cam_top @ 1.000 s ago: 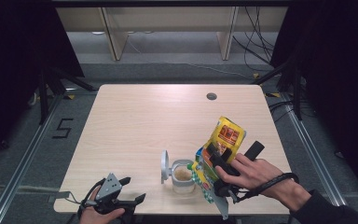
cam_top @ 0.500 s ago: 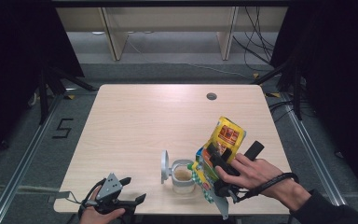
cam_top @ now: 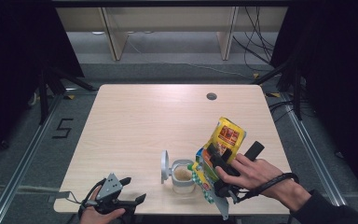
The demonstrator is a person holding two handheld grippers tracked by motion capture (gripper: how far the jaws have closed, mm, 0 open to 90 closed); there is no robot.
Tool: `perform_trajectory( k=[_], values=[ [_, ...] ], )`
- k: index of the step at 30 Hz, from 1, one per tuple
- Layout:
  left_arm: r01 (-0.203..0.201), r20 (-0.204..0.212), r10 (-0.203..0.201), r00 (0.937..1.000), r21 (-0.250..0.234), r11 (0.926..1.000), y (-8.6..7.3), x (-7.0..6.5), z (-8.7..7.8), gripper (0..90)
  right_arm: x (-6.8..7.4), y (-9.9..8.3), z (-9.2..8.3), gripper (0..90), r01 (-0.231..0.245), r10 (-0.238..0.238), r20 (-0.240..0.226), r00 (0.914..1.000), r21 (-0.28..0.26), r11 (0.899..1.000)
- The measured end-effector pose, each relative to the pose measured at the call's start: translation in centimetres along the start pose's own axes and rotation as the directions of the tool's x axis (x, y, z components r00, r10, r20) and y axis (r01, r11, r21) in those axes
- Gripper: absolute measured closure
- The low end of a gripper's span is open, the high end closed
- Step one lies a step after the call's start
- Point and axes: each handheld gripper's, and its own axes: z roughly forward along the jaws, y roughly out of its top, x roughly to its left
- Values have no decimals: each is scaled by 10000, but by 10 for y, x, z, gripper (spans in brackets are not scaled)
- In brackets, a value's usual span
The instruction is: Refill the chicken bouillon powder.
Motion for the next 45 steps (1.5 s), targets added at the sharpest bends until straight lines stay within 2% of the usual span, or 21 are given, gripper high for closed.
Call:
perform_trajectory(
  k=[2, 3, 5, 6, 9, 10, 11, 22, 23, 24, 25, 27, 29, 31, 33, 37, 38, 40, 41, 43, 45],
  values=[
    [34, -4, -34, 10000, -5, 10000, 0, 0, 0, 188, 0, 0, 0, 572, -14, 14, 19, 10000, -2, 10000],
    [-205, 5, 205, 9998, 14, 9998, 0, 1, 0, 188, 0, 0, 0, 572, 37, -37, 10, 10000, -21, 10000],
    [-242, 11, 242, 9997, 31, 9997, 0, 2, 0, 188, -1, 0, 0, 573, 43, -43, 31, 10000, -17, 10000],
    [31, 12, -31, 10000, -29, 10000, 0, 0, 0, 188, -1, 0, 0, 574, 46, -46, 20, 10000, -28, 10000],
    [119, 44, -119, 9999, -103, 9999, 0, -1, 0, 188, -1, 0, 0, 576, -13, 13, -3, 10000, 15, 10000],
    [-179, 10, 179, 9998, -61, 9998, 0, 1, 0, 188, -1, 0, 0, 576, -30, 30, -1, 10000, 27, 10000],
    [59, 1, -59, 10000, -40, 10000, 0, 0, 0, 188, 0, 0, 0, 576, -51, 51, 13, 10000, 35, 10000],
    [152, 8, -152, 9999, -123, 9998, 0, -1, 1, 188, 0, -1, -1, 579, -89, 89, 36, 10000, -35, 10000],
    [-72, 14, 72, 10000, -108, 9999, 0, 0, 0, 188, 0, -1, -1, 579, -125, 125, 55, 9999, -40, 9999],
    [-67, 16, 67, 10000, -107, 9999, 0, 0, 0, 188, 0, -1, -1, 580, -112, 113, 61, 9999, -54, 9999],
    [128, 16, -128, 9999, -106, 9999, 0, -1, 1, 187, 0, -1, -1, 580, -135, 135, 53, 9999, -52, 9999],
    [129, 53, -128, 9999, -111, 9999, 0, -1, 1, 188, 0, 0, -1, 581, -137, 137, 43, 9999, -56, 9999],
    [-149, 71, 150, 9999, -122, 9998, 0, 1, 0, 188, 0, 0, -1, 581, -95, 96, 98, 9999, -79, 9999],
    [-126, 62, 127, 9999, -135, 9998, 0, 1, 0, 188, 0, 0, -1, 582, -98, 99, 112, 9999, -81, 9999],
    [155, 60, -154, 9999, -150, 9998, 0, -1, 1, 188, 0, 0, -1, 582, -123, 124, 110, 9999, -94, 9999],
    [140, 42, -140, 9999, -146, 9998, 0, -1, 0, 187, 1, 0, -2, 583, -146, 147, 107, 9998, -95, 9998],
    [-116, 60, 117, 9999, -158, 9998, 0, 1, 0, 188, 1, 0, -2, 583, -168, 169, 104, 9998, -98, 9998],
    [-102, 60, 103, 9999, -159, 9998, 0, 1, 1, 188, 1, 0, -2, 584, -181, 183, 137, 9997, -116, 9998],
    [162, 67, -161, 9998, -149, 9998, 0, -1, 1, 188, 2, 0, -3, 584, -162, 164, 168, 9997, -115, 9998],
    [-92, 20, 92, 10000, -119, 9999, 0, 1, 0, 188, 1, 0, -2, 584, -137, 139, 140, 9998, -125, 9998],
    [-77, 20, 77, 10000, -125, 9999, 0, 1, 0, 188, 1, 0, -2, 585, -105, 106, 134, 9999, -110, 9999]
  ],
)
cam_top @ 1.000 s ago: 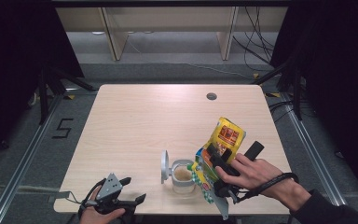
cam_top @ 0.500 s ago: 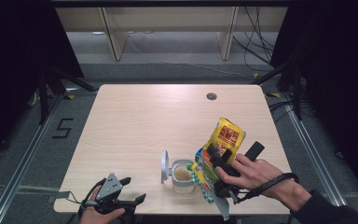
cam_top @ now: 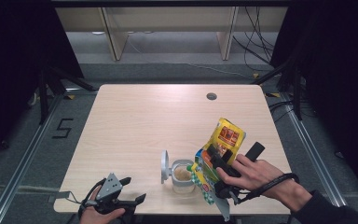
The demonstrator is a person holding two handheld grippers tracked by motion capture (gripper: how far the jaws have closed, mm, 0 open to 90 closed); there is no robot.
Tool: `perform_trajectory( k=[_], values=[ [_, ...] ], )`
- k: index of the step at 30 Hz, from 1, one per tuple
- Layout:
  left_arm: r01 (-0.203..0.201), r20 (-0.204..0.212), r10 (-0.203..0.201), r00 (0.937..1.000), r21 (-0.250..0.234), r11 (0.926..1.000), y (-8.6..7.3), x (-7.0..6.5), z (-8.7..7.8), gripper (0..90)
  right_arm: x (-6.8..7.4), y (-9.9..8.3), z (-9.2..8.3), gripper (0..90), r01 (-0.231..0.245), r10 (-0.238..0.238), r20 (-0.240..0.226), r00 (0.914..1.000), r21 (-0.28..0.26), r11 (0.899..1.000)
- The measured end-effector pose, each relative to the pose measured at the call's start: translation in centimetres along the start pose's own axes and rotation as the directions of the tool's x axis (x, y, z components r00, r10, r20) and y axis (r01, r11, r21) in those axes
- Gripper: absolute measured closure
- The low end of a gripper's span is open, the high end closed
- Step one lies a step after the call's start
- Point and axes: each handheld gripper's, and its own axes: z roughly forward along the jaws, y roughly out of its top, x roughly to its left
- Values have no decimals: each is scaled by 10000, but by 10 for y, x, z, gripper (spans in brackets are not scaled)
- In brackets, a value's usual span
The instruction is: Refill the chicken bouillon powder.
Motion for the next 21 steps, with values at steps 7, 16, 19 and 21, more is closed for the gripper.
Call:
perform_trajectory(
  k=[7, 16, 19, 21],
  values=[
    [28, 30, -29, 10000, 34, 10000, -1, 0, 1, 188, 1, 1, 1, 586, -57, 57, 19, 10000, -63, 10000],
    [-113, 67, 113, 9999, 24, 9999, 0, 1, 1, 188, 1, 1, 1, 587, 1, -1, 2, 10000, -121, 9999],
    [-110, 67, 110, 9999, 32, 9999, 0, 1, 1, 188, 1, 2, 1, 587, -20, 20, 10, 10000, -110, 9999],
    [-124, 72, 124, 9999, 40, 9999, 0, 1, 1, 188, 1, 2, 1, 588, -13, 13, 9, 10000, -113, 9999]
  ],
)
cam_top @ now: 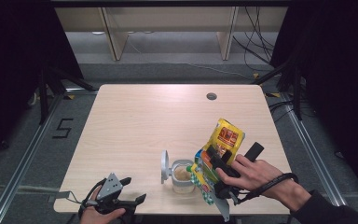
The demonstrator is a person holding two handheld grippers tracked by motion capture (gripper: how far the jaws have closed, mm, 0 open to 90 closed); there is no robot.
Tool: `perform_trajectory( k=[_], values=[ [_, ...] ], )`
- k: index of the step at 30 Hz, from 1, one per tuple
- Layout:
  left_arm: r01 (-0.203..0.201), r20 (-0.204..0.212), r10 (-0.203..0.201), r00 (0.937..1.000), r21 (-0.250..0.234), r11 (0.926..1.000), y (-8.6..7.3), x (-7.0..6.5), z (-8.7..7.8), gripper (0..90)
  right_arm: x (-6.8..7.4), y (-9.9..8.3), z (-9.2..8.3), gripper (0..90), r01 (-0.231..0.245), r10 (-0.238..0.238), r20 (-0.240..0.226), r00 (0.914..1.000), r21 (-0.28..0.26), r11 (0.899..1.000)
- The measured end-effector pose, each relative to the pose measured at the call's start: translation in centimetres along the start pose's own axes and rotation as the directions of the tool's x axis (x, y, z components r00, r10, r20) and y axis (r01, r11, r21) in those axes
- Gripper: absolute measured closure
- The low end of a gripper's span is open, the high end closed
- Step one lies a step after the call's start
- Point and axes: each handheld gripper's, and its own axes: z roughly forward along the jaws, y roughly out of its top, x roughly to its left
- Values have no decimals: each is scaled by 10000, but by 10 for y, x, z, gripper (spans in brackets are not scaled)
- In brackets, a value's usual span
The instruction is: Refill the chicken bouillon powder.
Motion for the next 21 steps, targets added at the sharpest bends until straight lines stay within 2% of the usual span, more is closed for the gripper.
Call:
perform_trajectory(
  k=[2, 3, 4, 6, 7, 9, 10, 11, 13, 14, 16, 18, 19, 21],
  values=[
    [10, -2, -10, 10000, -15, 10000, 0, 0, 0, 188, 0, 0, 0, 588, -8, 8, -12, 10000, -13, 10000],
    [299, -18, -299, 9996, 8, 9996, -1, -1, 0, 188, 0, 0, 0, 589, -30, 30, -7, 10000, 1, 10000],
    [302, -20, -302, 9995, -1, 9995, -1, -1, 0, 188, 0, 0, 0, 590, -36, 36, -20, 10000, 4, 10000],
    [-81, -42, 81, 10000, -15, 10000, 0, 1, 0, 188, 0, 0, 0, 590, -7, 7, -7, 10000, -9, 10000],
    [237, -30, -237, 9997, 3, 9997, 0, -1, 0, 188, 1, 0, 0, 590, -100, 100, -40, 9999, 47, 9999],
    [318, -17, -318, 9995, -17, 9995, 0, -2, 0, 188, 1, 0, 0, 591, -92, 93, -42, 9999, 35, 10000],
    [280, -116, -279, 9995, 20, 9996, 0, -2, -1, 188, 1, 0, -1, 591, -75, 75, -45, 10000, 37, 10000],
    [36, -89, -36, 10000, 76, 10000, 0, 0, -1, 188, 0, 0, 0, 591, 10, -10, -29, 10000, -24, 10000],
    [-55, -45, 55, 10000, -15, 10000, 0, 1, 0, 188, 1, 0, -1, 592, -28, 28, -2, 10000, -8, 10000],
    [298, -28, -297, 9996, 5, 9996, -1, -2, 0, 188, 1, -1, -1, 592, -7, 7, -8, 10000, -3, 10000],
    [393, 0, -393, 9992, -132, 9991, 0, -3, 0, 188, 1, -1, -1, 593, 21, -21, -11, 10000, 5, 10000],
    [315, -50, -315, 9995, -64, 9995, 0, -2, 0, 188, 1, 0, -1, 593, 2, -2, 22, 10000, 12, 10000],
    [0, -29, 0, 10000, 2, 10000, 0, 1, -1, 188, 1, 0, -1, 593, -3, 3, 19, 10000, 1, 10000],
    [45, -27, -45, 10000, -17, 10000, 0, 0, -1, 188, 1, 0, -1, 594, -16, 16, 23, 10000, -13, 10000]
  ],
)
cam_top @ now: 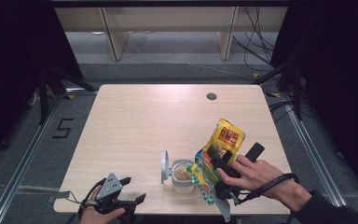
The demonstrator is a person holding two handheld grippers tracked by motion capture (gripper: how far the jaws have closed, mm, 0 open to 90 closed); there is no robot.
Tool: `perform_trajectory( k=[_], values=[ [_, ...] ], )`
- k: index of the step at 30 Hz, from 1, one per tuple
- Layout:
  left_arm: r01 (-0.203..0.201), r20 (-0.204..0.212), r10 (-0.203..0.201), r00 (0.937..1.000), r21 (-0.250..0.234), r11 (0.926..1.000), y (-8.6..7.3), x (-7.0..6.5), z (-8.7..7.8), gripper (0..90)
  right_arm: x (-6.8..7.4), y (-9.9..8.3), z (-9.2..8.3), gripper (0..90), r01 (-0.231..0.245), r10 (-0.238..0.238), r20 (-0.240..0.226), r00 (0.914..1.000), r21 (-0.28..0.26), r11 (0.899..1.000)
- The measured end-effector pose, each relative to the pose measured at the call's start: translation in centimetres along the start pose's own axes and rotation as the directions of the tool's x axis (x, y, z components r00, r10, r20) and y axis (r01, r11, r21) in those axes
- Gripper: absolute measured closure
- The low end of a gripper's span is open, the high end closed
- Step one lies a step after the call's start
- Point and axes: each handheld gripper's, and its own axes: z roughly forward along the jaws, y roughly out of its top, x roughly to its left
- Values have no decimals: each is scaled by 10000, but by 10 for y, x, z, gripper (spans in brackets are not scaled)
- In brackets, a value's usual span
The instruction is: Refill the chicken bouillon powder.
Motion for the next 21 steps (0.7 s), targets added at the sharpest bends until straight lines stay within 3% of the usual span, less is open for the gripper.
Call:
perform_trajectory(
  k=[21],
  values=[
    [103, -63, -103, 9999, -26, 9999, 0, -2, 0, 188, 1, 0, -1, 598, -48, 48, 8, 10000, -13, 10000]
  ],
)
